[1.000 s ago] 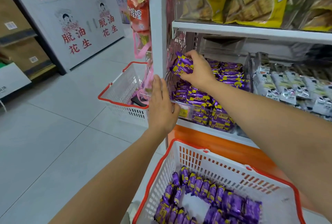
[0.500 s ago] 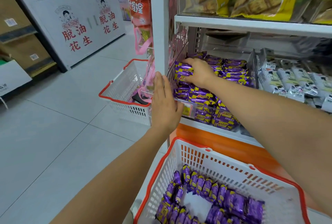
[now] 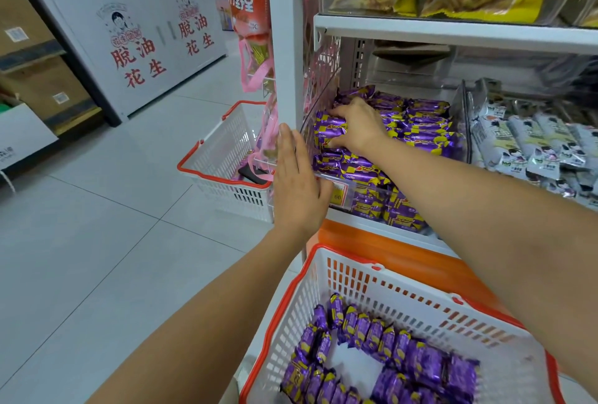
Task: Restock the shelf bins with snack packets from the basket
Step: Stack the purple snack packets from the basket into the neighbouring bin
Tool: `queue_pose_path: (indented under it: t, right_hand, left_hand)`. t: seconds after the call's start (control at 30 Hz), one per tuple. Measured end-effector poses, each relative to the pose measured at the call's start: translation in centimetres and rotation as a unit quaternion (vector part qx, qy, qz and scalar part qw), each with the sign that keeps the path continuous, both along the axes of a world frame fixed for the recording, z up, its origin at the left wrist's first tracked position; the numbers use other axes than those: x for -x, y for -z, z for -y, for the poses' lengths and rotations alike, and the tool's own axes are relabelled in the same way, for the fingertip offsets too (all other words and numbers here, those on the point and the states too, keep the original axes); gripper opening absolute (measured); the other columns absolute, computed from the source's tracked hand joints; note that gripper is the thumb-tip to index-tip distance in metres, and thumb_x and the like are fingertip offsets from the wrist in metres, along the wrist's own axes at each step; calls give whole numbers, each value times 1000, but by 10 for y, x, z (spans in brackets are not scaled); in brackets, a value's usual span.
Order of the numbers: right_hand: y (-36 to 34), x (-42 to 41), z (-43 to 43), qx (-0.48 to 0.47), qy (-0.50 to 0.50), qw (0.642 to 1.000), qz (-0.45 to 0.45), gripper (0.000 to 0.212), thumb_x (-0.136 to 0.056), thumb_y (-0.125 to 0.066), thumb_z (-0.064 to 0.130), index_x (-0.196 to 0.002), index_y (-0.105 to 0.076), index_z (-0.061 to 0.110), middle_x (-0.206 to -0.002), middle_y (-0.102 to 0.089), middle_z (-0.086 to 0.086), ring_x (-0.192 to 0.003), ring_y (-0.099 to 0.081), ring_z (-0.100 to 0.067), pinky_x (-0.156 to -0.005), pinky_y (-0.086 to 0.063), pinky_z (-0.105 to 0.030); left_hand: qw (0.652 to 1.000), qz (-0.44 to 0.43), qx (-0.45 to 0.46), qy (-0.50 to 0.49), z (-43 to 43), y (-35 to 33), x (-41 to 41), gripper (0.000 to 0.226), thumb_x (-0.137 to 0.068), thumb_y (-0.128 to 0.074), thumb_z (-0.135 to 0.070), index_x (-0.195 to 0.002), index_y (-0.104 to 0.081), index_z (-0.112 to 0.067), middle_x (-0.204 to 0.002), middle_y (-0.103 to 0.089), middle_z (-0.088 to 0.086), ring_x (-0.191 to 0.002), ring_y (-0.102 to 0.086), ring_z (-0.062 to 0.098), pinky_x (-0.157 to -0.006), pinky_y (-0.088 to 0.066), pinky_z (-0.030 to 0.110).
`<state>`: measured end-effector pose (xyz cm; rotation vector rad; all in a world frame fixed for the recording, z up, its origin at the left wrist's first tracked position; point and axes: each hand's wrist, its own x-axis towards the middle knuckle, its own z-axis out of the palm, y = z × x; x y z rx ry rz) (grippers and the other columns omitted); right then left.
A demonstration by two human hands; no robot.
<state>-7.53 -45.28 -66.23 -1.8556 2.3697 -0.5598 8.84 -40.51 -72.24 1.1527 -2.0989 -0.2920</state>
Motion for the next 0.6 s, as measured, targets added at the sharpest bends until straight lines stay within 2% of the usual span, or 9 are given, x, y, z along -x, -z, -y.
queue_pose_path:
  t: [0.13, 0.27, 0.4, 0.53, 0.6]
  right_hand:
    - [3, -1, -2, -8, 4, 1000, -1, 77, -69, -84, 39, -136, -54, 16, -131, -59, -11, -122, -52, -33, -98, -44, -43]
    - [5, -1, 2, -44, -1, 998, -50, 71, -77, -77, 44, -140, -50, 24, -137, -47, -13, -128, -44, -31, -106, -33, -43]
    - [8, -1, 4, -29, 20, 996, -82, 72, -75, -77, 50, -138, -53, 26, -133, -39, -12, -127, -34, -31, -106, -32, -42]
    - [1, 4, -2, -33, 18, 999, -17, 89, -72, -78, 53, -146, -40, 19, -140, -37, -14, -132, -32, -32, -109, -31, -42]
    - [-5, 8, -11, -22, 0, 1000, 20, 86, -75, -75, 52, -146, -40, 18, -141, -39, -15, -133, -35, -32, -108, -34, -42]
  left_hand:
    - [1000, 0, -5, -3, 0, 0, 1, 84, -87, -48, -17, -154, 1, -4, -162, 12, 11, -150, 9, 23, -121, -16, 43]
    - [1000, -3, -4, 0, -1, -1, 1, 83, -87, -49, -15, -154, -1, -2, -162, 10, 13, -150, 8, 24, -121, -15, 43]
    - [1000, 5, -5, -3, -1, -2, 0, 83, -87, -49, -15, -154, -1, -2, -162, 11, 13, -150, 8, 24, -122, -12, 41]
    - [999, 36, -12, -2, -2, -6, -3, 84, -90, -51, -16, -154, 2, -4, -161, 13, 12, -150, 8, 24, -121, -15, 41]
    - [998, 64, -21, -9, -3, -10, -6, 84, -92, -51, -19, -154, 4, -5, -161, 15, 11, -150, 8, 24, -122, -13, 38]
